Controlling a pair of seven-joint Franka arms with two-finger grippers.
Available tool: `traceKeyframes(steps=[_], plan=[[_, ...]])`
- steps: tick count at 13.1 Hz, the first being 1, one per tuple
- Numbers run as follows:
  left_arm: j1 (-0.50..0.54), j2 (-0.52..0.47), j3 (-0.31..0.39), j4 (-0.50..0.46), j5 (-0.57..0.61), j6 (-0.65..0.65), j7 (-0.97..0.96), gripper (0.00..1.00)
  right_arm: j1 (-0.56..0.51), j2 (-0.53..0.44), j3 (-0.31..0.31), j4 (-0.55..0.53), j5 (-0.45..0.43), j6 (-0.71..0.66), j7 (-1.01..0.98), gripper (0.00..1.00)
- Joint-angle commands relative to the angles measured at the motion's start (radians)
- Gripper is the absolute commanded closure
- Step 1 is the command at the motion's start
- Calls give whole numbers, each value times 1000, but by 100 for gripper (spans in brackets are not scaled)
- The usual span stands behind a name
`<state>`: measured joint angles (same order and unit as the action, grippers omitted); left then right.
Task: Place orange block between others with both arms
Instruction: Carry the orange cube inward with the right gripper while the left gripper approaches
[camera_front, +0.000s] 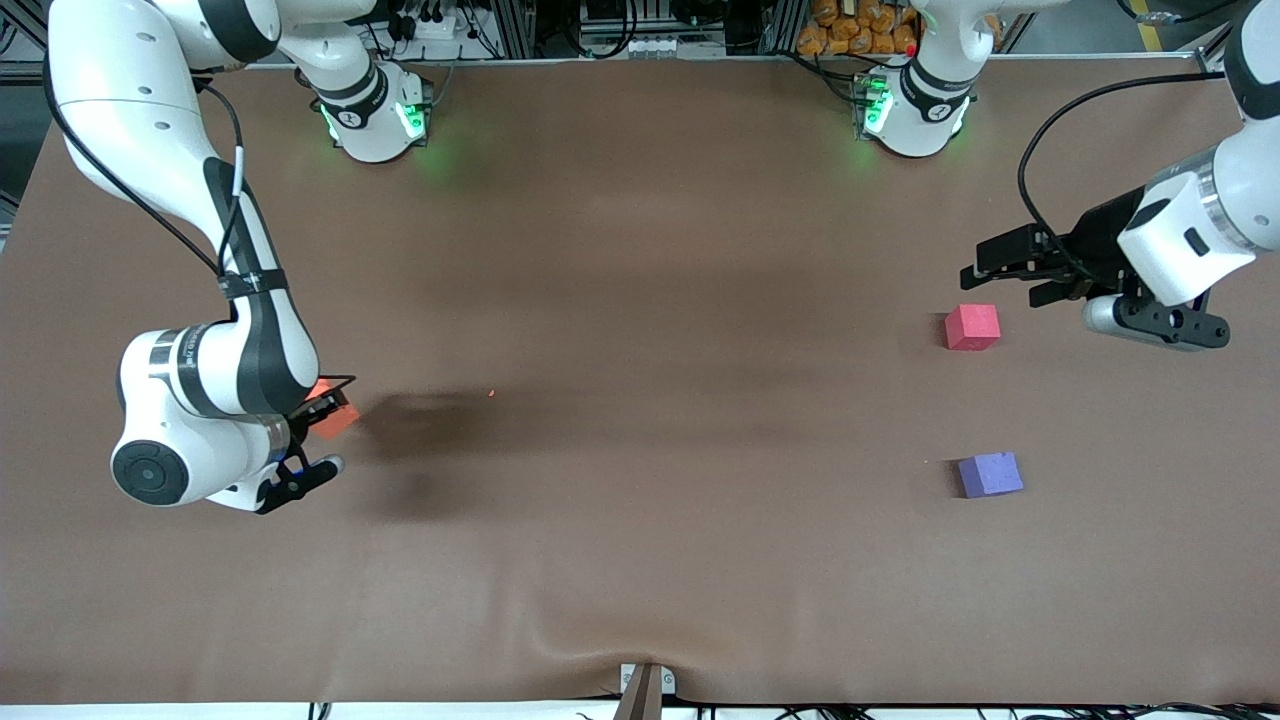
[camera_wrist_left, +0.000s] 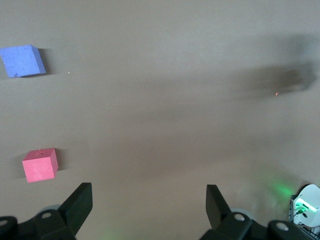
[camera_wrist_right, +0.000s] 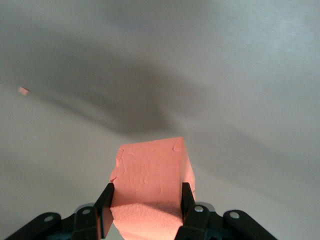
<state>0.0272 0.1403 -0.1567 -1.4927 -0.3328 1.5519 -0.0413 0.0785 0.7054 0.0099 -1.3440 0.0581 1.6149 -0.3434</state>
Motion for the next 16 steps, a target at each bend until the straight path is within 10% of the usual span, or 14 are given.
traceKeyframes(steps=[1,16], plan=[[-3,74,-1,17,-17,-3,0,0,49,-12,-2,16,68,-7,130,44],[4,142,46,22,-28,-26,3,0,377,118,-5,9,400,344,656,41]])
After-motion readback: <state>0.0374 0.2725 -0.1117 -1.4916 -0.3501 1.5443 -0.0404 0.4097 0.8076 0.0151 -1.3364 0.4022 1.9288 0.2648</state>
